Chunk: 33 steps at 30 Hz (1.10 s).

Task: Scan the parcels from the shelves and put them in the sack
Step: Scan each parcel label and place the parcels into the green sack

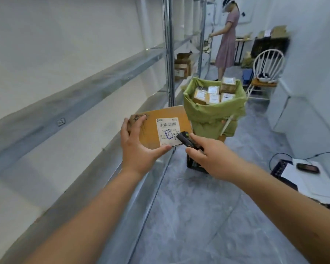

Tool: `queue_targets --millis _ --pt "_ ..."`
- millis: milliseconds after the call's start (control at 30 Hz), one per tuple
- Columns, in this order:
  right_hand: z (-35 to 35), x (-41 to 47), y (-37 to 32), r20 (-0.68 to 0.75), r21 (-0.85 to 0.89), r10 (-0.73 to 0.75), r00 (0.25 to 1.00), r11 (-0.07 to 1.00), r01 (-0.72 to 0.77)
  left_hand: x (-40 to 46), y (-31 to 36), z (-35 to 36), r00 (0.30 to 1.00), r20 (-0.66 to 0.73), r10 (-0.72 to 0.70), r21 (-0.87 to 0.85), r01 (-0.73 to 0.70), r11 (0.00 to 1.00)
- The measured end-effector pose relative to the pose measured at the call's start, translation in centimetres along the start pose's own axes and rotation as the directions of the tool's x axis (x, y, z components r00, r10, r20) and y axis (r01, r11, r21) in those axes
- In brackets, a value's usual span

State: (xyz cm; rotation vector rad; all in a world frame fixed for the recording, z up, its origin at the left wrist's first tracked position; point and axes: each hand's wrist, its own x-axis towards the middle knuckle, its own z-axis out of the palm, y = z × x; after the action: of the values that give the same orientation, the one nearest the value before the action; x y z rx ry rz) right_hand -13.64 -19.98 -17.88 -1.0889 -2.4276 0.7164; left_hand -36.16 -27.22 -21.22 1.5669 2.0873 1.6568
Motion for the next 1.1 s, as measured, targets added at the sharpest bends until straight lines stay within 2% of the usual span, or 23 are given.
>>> queue_targets --millis 167,300,600,800,1100 --pt "-3.1 2.1 8.0 0.022 0.024 0.117 0.993 0.993 -0.117 2.1 0.9 9.4 0.995 0.069 -0.072 -0.013 0.073 0.997" --pt "-5.6 3.1 13.4 0.052 0.000 0.176 0.983 0.984 -0.176 3.3 1.5 16.4 0.989 0.132 -0.065 -0.009 0.067 0.998" --pt "-10.3 6.1 20.2 -0.011 -0.028 0.300 0.954 0.953 -0.300 8.7 2.1 26.1 0.972 0.232 -0.037 -0.041 0.048 0.998" --pt "-12.2 11.6 23.6 -0.061 -0.058 0.374 0.925 0.924 -0.378 15.6 -0.8 30.2 0.963 0.258 -0.073 -0.048 0.088 0.995" --pt "-11.1 26.2 28.0 -0.071 -0.052 0.433 0.899 0.898 -0.437 29.9 -8.2 37.9 0.928 0.355 -0.116 -0.117 0.167 0.979"
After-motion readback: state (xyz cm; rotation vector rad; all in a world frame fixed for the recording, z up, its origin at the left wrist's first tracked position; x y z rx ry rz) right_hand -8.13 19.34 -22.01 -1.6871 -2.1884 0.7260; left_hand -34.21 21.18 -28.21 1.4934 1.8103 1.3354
